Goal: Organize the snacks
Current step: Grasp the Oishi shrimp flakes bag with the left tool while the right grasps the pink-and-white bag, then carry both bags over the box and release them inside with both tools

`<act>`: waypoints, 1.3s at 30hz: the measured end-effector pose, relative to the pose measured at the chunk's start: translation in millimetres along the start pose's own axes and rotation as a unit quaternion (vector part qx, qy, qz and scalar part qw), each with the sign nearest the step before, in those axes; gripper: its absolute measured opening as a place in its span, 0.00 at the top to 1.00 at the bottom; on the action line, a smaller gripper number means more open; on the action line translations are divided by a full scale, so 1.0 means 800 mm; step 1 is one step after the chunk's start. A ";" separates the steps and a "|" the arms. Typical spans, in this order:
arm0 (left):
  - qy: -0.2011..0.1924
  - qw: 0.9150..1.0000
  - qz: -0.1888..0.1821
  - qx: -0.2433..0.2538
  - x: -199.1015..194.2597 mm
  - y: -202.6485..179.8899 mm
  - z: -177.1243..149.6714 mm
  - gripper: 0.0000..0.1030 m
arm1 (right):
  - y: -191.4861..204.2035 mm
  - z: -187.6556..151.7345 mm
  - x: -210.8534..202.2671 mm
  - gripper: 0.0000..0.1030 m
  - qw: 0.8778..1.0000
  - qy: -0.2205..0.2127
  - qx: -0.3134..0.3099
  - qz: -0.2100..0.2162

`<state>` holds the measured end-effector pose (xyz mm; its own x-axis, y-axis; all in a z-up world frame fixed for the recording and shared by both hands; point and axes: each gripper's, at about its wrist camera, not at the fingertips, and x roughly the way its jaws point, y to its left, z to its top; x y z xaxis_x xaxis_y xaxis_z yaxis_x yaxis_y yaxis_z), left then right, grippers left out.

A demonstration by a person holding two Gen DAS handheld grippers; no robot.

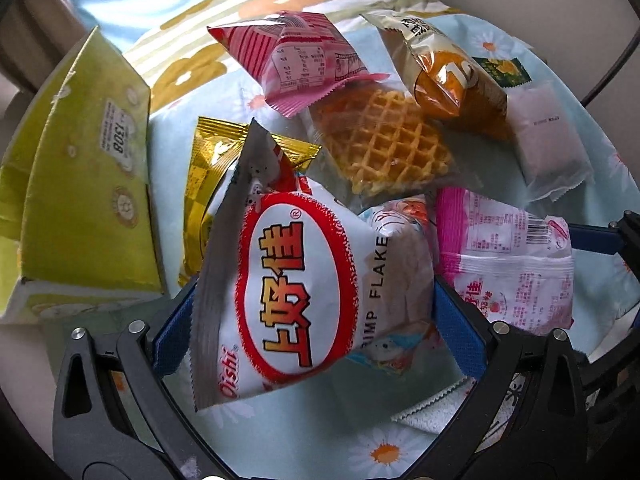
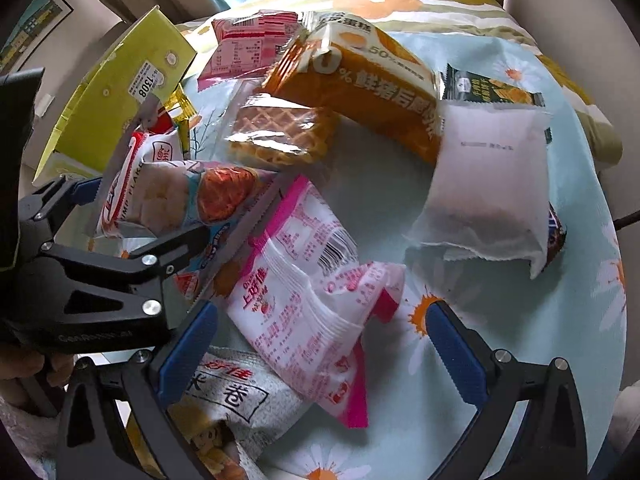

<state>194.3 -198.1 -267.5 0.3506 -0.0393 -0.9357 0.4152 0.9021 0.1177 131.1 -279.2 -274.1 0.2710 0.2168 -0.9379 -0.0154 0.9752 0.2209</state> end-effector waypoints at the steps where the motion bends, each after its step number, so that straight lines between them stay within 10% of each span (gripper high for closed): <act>1: 0.000 1.000 -0.002 0.003 0.001 -0.001 0.000 0.04 | 0.000 0.000 0.001 0.00 1.000 0.000 -0.001 0.000; 14: -0.023 0.999 -0.004 0.032 -0.012 -0.010 -0.002 0.32 | 0.013 0.001 0.013 0.08 1.000 0.008 -0.023 -0.010; 39: -0.073 0.997 -0.002 -0.010 -0.080 0.013 -0.016 0.33 | 0.026 -0.011 -0.010 0.68 0.997 -0.031 -0.062 -0.027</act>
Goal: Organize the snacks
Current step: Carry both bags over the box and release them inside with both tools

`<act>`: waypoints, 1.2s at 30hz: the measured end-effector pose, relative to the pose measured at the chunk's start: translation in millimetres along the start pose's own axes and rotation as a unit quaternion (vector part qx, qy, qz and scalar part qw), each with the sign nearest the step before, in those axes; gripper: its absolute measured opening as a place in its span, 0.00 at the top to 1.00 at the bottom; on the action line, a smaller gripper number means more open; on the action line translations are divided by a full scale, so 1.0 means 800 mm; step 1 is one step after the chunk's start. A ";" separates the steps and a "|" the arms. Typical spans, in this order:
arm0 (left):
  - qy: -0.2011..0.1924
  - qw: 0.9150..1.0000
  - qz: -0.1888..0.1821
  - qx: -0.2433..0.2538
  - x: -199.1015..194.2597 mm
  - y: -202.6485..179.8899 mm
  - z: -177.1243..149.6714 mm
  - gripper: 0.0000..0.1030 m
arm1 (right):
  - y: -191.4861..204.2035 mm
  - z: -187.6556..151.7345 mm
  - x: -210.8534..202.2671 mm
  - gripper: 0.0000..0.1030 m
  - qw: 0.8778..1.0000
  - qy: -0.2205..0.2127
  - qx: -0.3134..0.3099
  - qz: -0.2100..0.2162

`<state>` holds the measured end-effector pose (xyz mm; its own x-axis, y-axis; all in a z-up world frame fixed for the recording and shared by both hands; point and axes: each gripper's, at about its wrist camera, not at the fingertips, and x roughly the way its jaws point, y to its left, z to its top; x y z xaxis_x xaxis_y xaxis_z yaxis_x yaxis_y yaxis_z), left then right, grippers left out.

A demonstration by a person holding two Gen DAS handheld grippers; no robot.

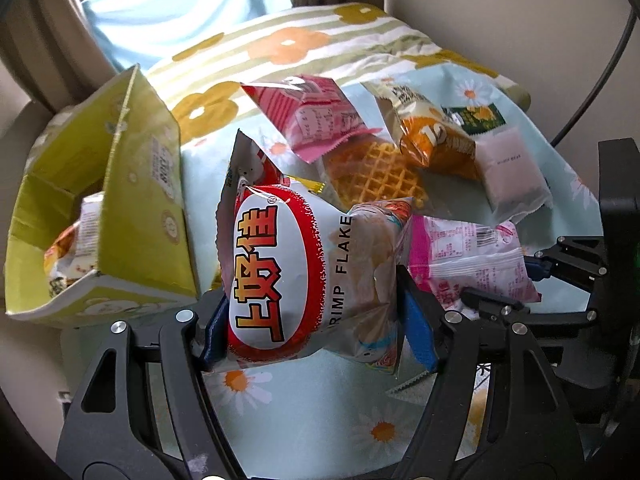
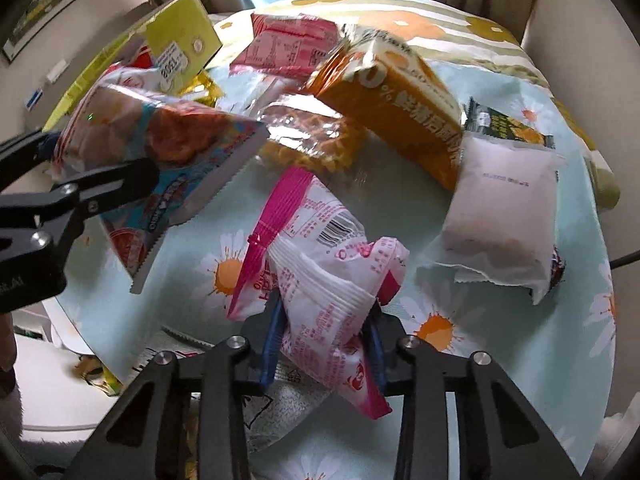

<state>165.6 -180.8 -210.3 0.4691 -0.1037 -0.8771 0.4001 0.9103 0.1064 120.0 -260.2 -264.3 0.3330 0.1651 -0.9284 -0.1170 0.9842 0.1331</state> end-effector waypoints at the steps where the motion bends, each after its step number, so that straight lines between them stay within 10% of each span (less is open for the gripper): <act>1: -0.004 1.000 0.002 -0.003 -0.006 0.001 0.000 0.33 | 0.000 0.007 -0.002 0.68 1.000 -0.003 0.002 0.001; 18: -0.110 0.987 0.010 -0.114 -0.139 0.085 0.013 0.33 | 0.022 0.058 -0.127 0.68 0.993 -0.116 -0.017 0.018; 36: -0.140 0.975 0.007 -0.172 -0.150 0.366 0.039 0.33 | 0.211 0.214 -0.129 0.68 0.984 -0.169 -0.024 0.054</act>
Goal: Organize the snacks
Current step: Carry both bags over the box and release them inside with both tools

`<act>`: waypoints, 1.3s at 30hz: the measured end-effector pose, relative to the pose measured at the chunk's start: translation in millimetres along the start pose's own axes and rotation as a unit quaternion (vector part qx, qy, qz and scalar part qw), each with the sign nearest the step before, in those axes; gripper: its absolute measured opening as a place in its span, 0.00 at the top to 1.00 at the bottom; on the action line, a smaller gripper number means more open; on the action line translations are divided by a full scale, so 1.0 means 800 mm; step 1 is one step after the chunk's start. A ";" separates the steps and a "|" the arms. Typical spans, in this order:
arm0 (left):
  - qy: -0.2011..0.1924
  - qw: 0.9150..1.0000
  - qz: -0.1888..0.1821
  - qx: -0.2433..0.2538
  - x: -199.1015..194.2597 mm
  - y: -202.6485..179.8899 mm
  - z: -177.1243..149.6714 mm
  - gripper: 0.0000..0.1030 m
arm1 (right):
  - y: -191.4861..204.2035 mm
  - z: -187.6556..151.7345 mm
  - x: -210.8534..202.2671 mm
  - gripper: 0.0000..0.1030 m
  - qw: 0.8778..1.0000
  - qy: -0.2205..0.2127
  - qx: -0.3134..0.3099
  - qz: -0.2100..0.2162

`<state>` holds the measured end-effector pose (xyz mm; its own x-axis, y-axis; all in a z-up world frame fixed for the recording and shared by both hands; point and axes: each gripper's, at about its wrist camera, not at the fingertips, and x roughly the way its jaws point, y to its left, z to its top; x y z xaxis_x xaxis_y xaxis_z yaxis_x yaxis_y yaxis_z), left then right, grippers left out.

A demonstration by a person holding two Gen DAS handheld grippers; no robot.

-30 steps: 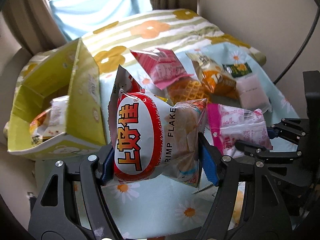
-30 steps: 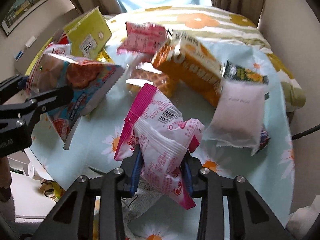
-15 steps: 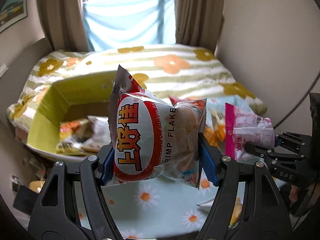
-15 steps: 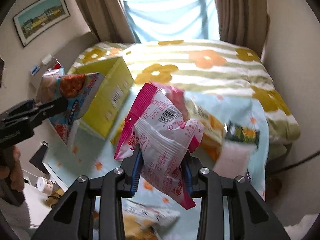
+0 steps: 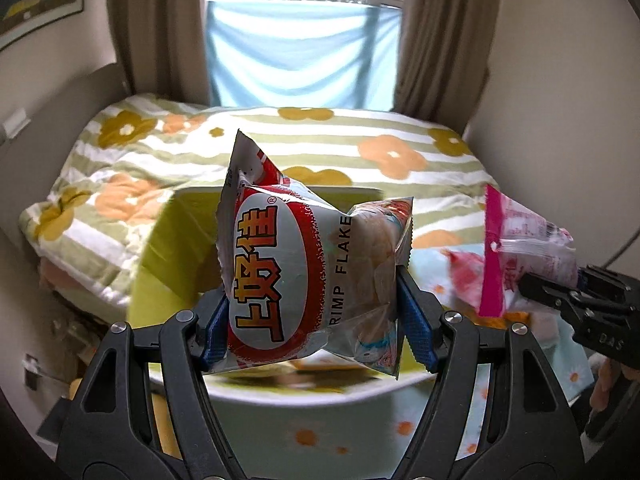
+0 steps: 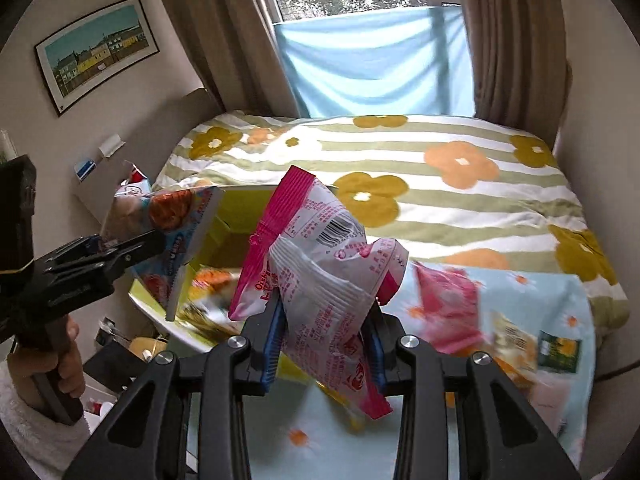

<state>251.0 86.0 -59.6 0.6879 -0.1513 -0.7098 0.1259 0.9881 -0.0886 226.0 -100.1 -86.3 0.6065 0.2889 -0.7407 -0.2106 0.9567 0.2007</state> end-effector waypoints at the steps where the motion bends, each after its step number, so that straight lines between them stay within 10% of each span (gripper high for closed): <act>1: 0.000 1.000 -0.003 -0.005 0.006 0.018 0.005 0.33 | 0.009 0.004 0.010 0.68 1.000 0.001 -0.002 0.001; 10: 0.069 0.997 -0.011 -0.014 0.109 0.129 0.028 0.32 | 0.072 0.040 0.117 0.68 0.999 0.032 0.011 0.000; 19: 0.125 0.992 -0.016 0.014 0.192 0.136 0.027 0.21 | 0.079 0.046 0.187 0.68 0.996 0.077 0.035 -0.022; 21: 0.129 0.991 -0.017 0.017 0.195 0.135 0.026 0.01 | 0.077 0.047 0.194 0.68 0.996 0.082 0.039 -0.025; 39: 0.135 0.990 0.028 -0.014 0.135 0.163 -0.007 0.00 | 0.083 0.051 0.224 0.56 0.993 0.114 0.039 0.006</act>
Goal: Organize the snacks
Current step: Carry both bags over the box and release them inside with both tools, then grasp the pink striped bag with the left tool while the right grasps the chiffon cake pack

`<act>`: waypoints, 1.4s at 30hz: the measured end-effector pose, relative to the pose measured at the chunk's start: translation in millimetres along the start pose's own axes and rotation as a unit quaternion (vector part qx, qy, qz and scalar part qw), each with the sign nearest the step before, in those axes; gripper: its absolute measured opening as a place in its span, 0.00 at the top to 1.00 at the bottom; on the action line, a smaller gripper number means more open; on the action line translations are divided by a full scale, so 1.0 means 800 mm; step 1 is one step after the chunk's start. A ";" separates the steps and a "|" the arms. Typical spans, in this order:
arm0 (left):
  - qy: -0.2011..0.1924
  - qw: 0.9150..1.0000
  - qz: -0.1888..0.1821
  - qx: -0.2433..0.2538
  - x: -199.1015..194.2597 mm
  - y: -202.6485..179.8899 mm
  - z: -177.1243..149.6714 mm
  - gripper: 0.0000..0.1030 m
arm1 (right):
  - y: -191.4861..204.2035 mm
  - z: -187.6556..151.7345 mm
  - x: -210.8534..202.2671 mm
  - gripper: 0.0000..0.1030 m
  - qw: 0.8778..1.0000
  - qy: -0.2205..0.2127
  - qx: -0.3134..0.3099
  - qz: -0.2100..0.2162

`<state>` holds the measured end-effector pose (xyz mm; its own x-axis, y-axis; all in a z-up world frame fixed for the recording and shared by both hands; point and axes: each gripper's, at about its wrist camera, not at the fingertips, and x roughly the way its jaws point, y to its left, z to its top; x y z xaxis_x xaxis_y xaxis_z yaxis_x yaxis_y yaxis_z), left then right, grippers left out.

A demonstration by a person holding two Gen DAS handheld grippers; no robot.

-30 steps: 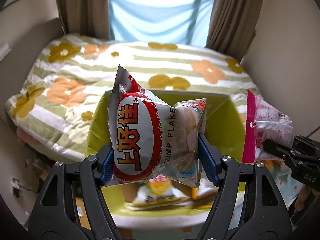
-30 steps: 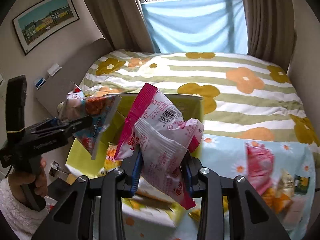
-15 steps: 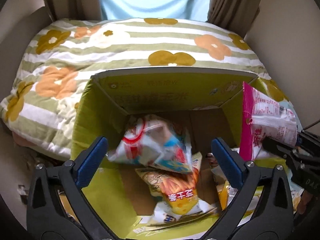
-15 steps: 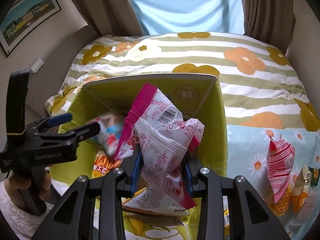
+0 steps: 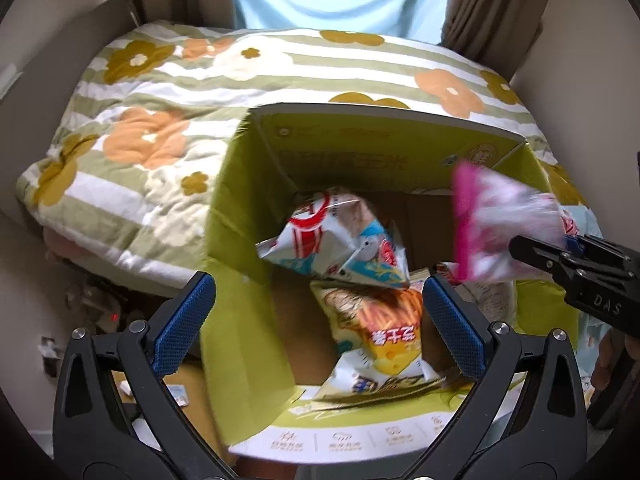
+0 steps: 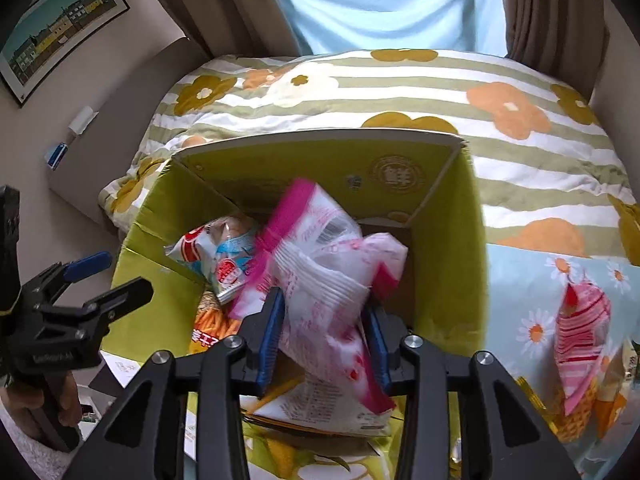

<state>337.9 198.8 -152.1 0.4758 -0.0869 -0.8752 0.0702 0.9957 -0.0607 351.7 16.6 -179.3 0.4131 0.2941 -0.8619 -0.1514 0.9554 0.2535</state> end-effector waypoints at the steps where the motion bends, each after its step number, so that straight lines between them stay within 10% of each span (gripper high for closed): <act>1: -0.002 1.000 0.001 -0.003 -0.004 0.003 -0.003 0.00 | 0.002 0.000 0.001 0.43 1.000 -0.001 0.000 -0.001; 4: -0.004 1.000 0.001 -0.012 -0.013 0.012 -0.008 0.00 | 0.005 -0.006 -0.004 0.16 1.000 -0.018 0.003 -0.011; 26: -0.056 0.998 -0.037 -0.008 -0.084 -0.003 -0.036 0.00 | 0.018 -0.046 -0.097 0.16 0.996 -0.076 0.014 -0.038; 42: -0.100 0.986 -0.111 0.074 -0.109 -0.124 -0.028 0.00 | -0.068 -0.102 -0.207 0.16 0.980 -0.134 0.081 -0.118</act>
<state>269.7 108.7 -80.1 0.5960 -0.3215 -0.7358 0.3118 0.9371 -0.1568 218.3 -86.1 -85.9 0.6437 0.0387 -0.7643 0.1138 0.9828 0.1456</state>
